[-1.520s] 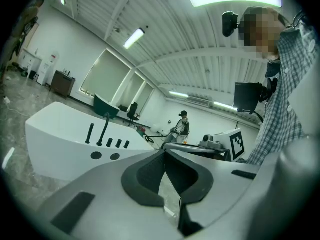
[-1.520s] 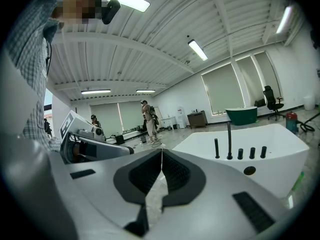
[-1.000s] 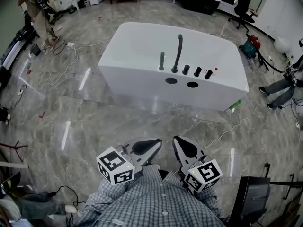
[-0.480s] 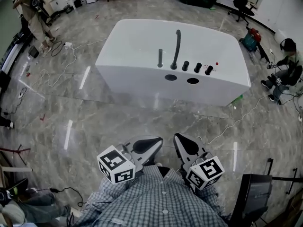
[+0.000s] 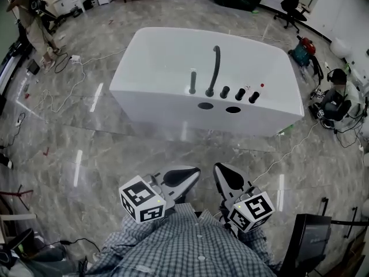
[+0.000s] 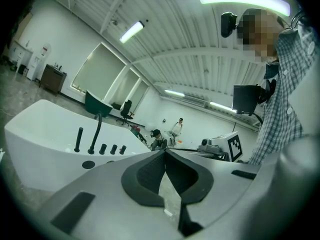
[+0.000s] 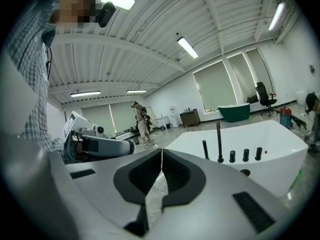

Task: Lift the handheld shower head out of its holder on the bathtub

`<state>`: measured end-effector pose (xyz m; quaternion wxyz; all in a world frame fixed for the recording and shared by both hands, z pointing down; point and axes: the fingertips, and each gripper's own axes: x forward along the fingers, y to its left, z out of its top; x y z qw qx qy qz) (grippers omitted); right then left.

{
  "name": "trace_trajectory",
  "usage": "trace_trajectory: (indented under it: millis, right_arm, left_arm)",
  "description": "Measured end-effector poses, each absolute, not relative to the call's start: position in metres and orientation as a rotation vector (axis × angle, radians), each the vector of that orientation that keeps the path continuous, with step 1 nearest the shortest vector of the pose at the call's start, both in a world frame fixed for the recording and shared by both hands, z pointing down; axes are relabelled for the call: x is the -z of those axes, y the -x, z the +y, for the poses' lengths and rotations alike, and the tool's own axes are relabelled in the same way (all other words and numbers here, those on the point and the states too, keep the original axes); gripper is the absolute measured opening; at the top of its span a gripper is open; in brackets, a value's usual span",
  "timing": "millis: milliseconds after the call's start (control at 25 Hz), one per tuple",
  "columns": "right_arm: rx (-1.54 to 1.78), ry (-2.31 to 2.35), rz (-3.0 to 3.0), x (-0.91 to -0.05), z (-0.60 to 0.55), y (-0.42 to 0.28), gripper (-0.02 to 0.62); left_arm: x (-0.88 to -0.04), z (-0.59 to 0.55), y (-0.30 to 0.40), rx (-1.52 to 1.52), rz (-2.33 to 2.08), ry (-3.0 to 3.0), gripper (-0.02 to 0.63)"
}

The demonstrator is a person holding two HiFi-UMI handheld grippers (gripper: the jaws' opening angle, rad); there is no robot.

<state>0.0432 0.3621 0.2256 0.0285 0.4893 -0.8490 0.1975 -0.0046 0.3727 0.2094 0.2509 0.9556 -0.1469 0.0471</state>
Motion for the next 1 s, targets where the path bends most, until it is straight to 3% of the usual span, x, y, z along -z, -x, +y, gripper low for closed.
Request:
trace_trajectory:
  millis: [1000]
  right_arm:
    - [-0.564, -1.544, -2.585, -0.225, 0.195, 0.013, 0.018]
  left_arm:
    - [-0.219, 0.205, 0.074, -0.101, -0.425, -2.595, 0.009]
